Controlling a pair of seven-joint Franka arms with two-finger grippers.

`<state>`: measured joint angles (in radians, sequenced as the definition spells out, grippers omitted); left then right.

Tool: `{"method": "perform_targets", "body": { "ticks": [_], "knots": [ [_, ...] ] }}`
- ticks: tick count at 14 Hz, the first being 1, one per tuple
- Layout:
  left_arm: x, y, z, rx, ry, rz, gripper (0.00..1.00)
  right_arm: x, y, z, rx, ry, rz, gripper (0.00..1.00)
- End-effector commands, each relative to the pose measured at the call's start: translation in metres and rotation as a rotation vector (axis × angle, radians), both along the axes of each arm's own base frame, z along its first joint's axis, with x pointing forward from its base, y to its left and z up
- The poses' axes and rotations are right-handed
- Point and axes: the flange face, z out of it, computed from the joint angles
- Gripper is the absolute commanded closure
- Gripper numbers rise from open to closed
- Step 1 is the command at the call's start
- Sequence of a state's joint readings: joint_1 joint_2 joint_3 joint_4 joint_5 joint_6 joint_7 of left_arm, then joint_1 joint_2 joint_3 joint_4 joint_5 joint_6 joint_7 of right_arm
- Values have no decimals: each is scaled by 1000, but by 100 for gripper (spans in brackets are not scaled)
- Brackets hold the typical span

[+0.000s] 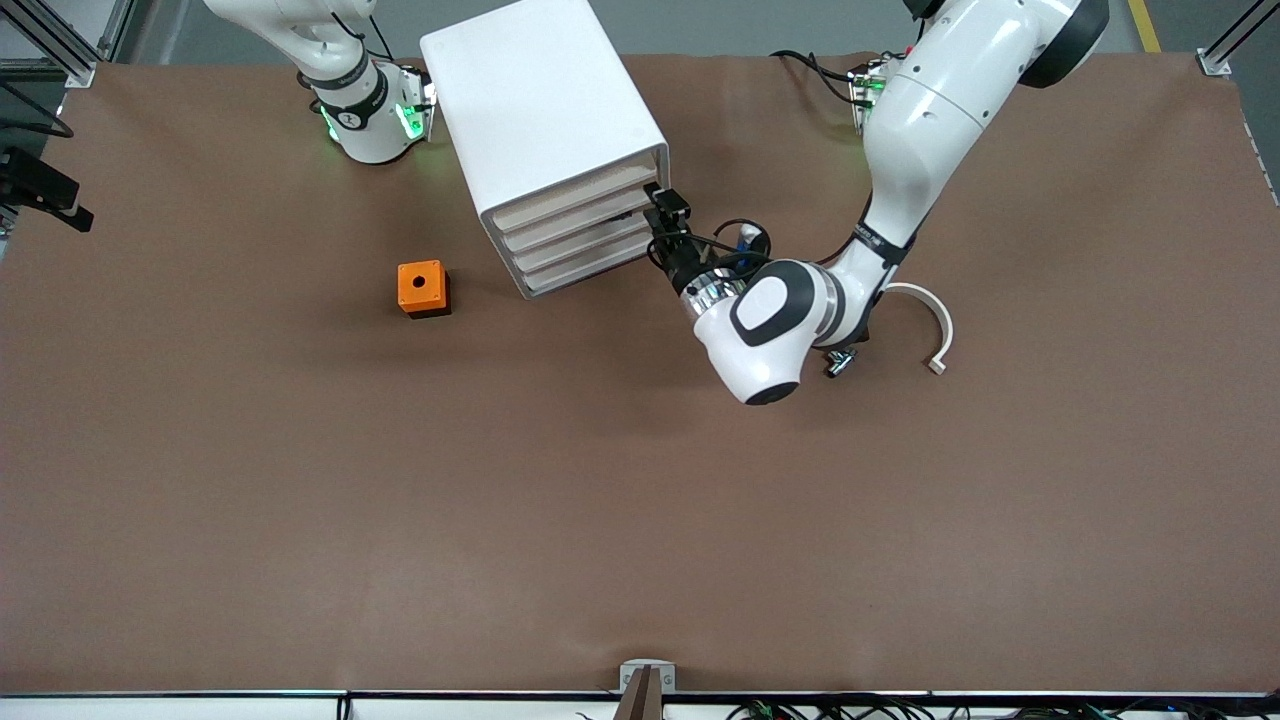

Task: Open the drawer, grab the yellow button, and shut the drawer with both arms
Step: 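Reach the left gripper to the handle of a cabinet drawer, then grasp the drawer handle with the left gripper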

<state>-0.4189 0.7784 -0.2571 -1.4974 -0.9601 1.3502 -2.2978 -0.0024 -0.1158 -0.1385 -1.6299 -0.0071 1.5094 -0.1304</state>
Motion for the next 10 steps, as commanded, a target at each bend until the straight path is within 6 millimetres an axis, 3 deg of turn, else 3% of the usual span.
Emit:
{"method": "perform_targets", "body": {
  "ticks": [1, 5, 10],
  "knots": [
    [-13, -11, 1, 6, 38, -19, 48, 1, 1, 3, -3, 0, 0, 0],
    [-38, -32, -6, 6, 57, -66, 53, 1, 0, 3, -4, 2, -1, 0],
    [-49, -48, -1, -22, 79, -61, 66, 0, 0, 3, -4, 3, -2, 0]
  ]
}}
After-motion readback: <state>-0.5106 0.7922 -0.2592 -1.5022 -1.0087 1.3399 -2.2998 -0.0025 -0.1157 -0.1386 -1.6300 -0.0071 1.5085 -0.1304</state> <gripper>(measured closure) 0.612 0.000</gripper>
